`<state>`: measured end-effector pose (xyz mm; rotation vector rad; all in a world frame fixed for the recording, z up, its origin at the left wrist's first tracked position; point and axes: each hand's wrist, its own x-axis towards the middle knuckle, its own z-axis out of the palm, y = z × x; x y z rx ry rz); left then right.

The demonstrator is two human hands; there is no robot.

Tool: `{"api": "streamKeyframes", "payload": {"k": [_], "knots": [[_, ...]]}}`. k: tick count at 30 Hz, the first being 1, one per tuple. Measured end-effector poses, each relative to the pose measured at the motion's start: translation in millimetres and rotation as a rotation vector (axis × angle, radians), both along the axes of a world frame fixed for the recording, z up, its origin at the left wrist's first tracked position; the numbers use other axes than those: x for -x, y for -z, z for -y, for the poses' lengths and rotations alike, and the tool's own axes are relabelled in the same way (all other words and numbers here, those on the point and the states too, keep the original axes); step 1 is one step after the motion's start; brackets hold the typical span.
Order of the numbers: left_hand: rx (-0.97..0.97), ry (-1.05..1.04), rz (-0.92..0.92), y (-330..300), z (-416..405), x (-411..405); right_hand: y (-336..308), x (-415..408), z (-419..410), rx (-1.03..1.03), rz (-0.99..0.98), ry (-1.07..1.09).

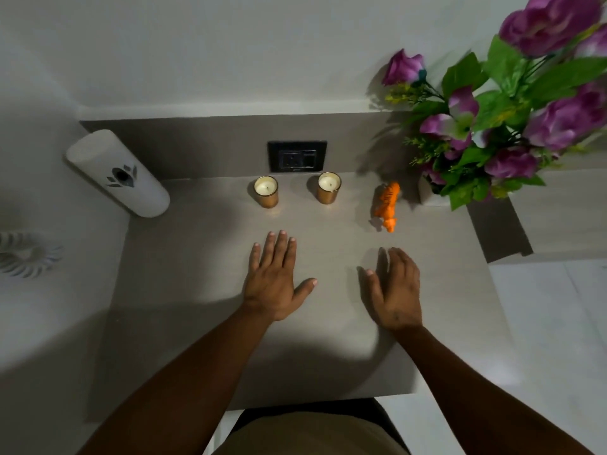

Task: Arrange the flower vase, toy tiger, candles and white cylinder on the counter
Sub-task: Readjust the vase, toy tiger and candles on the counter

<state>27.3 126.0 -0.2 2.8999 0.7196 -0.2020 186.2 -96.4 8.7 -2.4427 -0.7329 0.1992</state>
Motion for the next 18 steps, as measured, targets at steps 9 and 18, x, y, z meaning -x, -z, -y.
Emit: {"api": "streamKeyframes", "payload": {"k": [9, 18], "knots": [[-0.040, 0.006, 0.094, 17, -4, -4, -31, -131, -7, -0.268, -0.177, 0.555], [-0.023, -0.011, 0.092, 16, -3, -6, -29, -174, -39, -0.446, -0.206, 0.655]]}}
